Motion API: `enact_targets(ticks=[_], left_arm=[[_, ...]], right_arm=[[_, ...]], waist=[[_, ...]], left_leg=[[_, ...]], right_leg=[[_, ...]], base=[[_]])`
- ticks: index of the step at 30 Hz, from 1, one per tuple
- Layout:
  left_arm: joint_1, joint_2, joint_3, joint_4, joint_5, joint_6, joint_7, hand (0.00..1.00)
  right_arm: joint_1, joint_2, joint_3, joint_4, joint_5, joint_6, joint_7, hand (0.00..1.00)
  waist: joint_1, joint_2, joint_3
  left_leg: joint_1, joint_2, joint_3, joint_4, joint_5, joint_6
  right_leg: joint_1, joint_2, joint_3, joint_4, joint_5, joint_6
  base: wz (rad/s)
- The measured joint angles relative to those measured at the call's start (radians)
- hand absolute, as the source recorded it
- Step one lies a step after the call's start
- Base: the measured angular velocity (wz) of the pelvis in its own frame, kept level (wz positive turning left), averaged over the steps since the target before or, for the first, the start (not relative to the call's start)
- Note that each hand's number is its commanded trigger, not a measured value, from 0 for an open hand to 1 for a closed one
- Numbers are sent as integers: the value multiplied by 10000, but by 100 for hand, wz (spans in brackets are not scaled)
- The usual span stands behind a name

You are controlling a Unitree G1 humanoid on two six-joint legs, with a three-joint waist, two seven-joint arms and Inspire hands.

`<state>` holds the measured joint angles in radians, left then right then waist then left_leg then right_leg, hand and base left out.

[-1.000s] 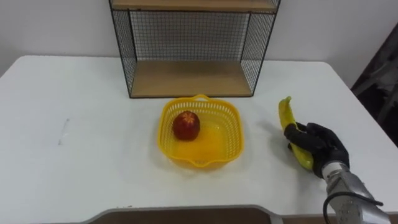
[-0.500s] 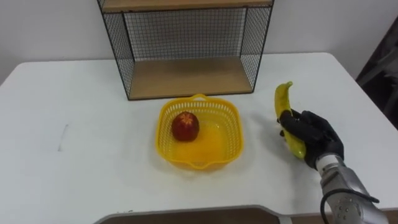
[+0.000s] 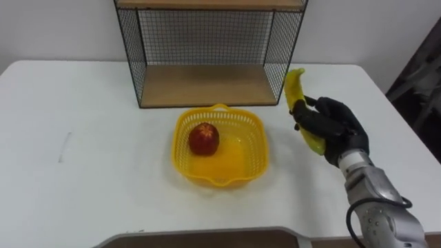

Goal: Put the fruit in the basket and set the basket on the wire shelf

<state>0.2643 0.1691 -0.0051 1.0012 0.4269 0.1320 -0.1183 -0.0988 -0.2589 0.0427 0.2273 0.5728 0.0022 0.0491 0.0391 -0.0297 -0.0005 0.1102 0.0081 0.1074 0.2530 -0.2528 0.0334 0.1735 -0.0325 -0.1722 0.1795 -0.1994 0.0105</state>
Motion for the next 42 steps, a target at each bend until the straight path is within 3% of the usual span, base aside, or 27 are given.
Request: enact_targets(ticks=[4,14,19,21,22,24,42], left_arm=[[10,1,0,1,-4,-97,1,0],[-70,13,-6,11,-23,-226,2,0],[-157,148,-343,10,-46,-229,2,0],[-304,155,-394,41,-36,-246,2,0],[-336,157,-390,46,-34,-246,2,0],[-399,167,-389,45,-34,-262,1,0],[-394,185,-393,97,-36,-251,-2,0]], right_arm=[[-5,-11,87,-833,-361,-13,87,100],[-405,-24,159,-980,-2972,-28,618,100],[-406,-185,651,-1478,-3867,-26,647,100],[-406,-192,764,-1515,-4396,-25,716,72],[-406,-192,777,-1518,-4595,-24,767,44],[-406,-193,804,-1520,-5138,-2,959,0],[-405,-175,931,-1612,-5780,36,1542,0]], waist=[[58,43,7],[220,-4,-24],[234,-44,-14],[299,-100,-1],[336,-107,10],[448,-141,31],[480,-176,26]], left_leg=[[-24,-2,-11,7,1,0],[-152,-1,-24,49,10,4],[-139,6,-18,13,10,4],[-132,3,-15,-3,9,4],[-131,3,-12,-5,9,4],[-133,3,-9,-12,9,4],[-290,-23,-75,23,9,4]], right_leg=[[-24,-2,-5,33,0,0],[-152,-12,-45,91,1,-2],[-169,-1,28,91,1,-1],[-174,-3,38,88,1,-1],[-176,-3,41,88,1,-1],[-190,-3,42,87,1,-1],[-213,-5,-77,69,1,-2]], base=[[0],[0],[0],[0],[0],[0],[0]])
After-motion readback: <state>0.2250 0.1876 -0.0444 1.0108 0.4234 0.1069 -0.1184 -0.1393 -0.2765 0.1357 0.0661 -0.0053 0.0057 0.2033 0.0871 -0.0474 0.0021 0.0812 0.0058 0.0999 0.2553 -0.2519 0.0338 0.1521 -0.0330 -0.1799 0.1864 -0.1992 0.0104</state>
